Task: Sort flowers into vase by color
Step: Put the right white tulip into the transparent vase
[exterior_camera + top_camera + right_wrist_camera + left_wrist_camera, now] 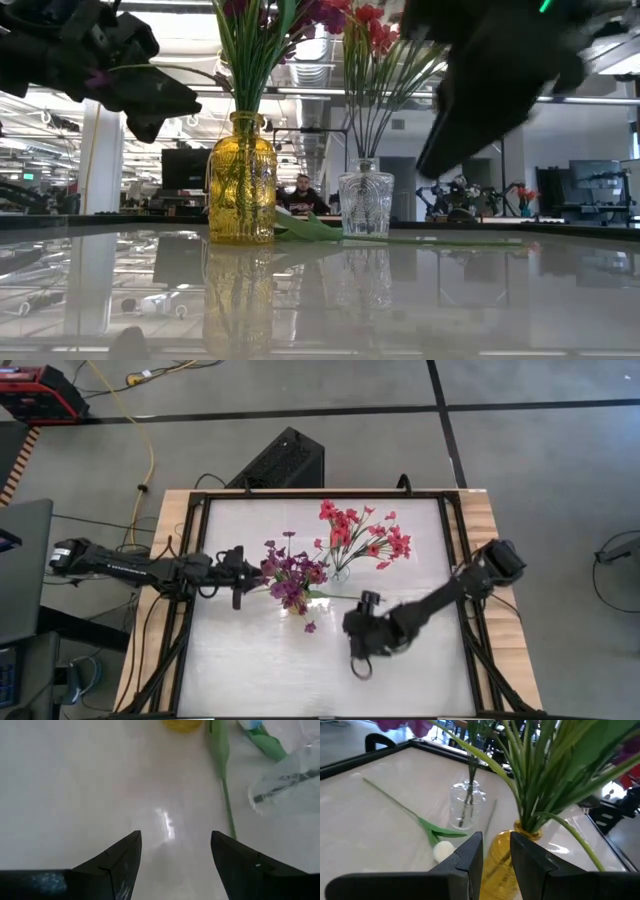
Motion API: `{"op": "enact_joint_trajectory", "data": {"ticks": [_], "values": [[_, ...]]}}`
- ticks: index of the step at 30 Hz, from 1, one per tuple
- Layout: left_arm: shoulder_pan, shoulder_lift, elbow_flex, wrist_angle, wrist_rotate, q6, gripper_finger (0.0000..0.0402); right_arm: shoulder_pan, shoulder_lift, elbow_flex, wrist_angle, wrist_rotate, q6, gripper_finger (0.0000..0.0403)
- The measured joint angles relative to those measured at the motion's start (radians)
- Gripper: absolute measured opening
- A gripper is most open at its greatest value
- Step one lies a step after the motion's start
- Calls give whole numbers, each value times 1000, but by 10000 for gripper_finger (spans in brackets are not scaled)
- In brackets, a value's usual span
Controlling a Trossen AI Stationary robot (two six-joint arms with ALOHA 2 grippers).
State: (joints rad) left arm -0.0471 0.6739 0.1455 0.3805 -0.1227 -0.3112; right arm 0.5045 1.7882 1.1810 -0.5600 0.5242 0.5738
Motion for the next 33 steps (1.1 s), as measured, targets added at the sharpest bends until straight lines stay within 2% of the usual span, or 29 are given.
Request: {"op": "enact_joint_trajectory", "data": {"ticks": [5, 12, 14, 22, 27, 33], "values": [[-41, 0, 0, -4, -70, 1, 87, -147, -24, -155, 252, -71, -180, 265], [-57, 0, 0, -4, -126, 32, 87, -316, -15, -252, 460, -217, -303, 265], [-57, 0, 0, -5, -127, 42, 87, -342, -15, -276, 524, -259, -311, 265], [-57, 0, 0, -10, -128, 64, 87, -369, -15, -375, 649, -264, -320, 256], [-57, 0, 0, -15, -128, 64, 87, -344, -5, -404, 692, -258, -310, 218], [-56, 0, 0, -16, -128, 63, 87, -302, 9, -404, 696, -250, -278, 123]]}}
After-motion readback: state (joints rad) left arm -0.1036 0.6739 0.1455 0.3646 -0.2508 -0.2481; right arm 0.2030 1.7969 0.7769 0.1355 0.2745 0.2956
